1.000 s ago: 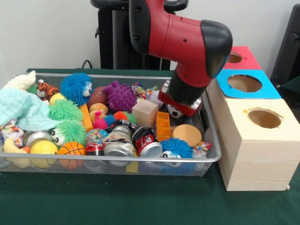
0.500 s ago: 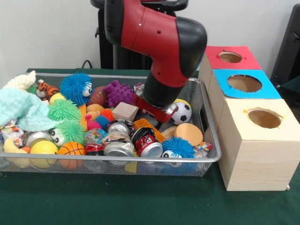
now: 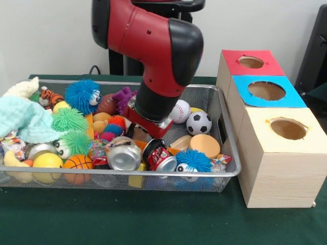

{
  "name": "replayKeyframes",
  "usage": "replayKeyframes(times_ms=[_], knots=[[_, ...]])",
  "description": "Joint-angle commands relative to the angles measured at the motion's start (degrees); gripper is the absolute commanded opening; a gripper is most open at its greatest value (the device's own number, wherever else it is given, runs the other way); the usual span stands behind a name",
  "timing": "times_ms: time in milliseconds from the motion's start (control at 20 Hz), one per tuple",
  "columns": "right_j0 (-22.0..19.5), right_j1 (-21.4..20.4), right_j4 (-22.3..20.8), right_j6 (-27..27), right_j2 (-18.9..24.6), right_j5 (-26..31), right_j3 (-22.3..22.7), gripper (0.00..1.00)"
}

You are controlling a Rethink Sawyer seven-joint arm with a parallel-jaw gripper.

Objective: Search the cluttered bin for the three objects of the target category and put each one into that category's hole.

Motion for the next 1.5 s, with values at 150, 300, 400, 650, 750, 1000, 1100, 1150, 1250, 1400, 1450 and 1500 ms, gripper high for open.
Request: replayKeyframes(times_ms=[150,300,400,650,750,1000,1100,1150,1250,1400,1450,1500], knots=[[-8.3,9.2,-6.2,-0.4,4.2,-7.6,-1.7,1.0],[-11.2,6.7,-7.7,-4.0,6.0,-5.5,0.4,1.0],[-13.1,5.0,-8.8,-6.2,7.1,-3.7,2.0,1.0],[-17.3,2.6,-11.4,-10.0,9.7,0.3,4.0,1.0],[-19.2,2.9,-12.4,-11.4,11.3,1.8,3.2,1.0],[-21.8,3.6,-15.1,-12.3,13.9,3.4,1.8,1.0],[-22.2,3.2,-15.8,-12.0,14.5,4.3,1.9,1.0],[-22.4,2.9,-16.2,-11.9,14.7,4.9,1.9,1.0],[-23.0,1.4,-16.7,-11.8,15.5,6.4,2.7,1.0],[-24.2,-2.4,-16.7,-10.8,17.3,6.7,6.6,1.0],[-24.7,-3.9,-16.8,-10.7,18.0,6.4,8.1,1.0],[-25.3,-5.4,-16.5,-10.8,19.0,6.8,9.9,1.0]])
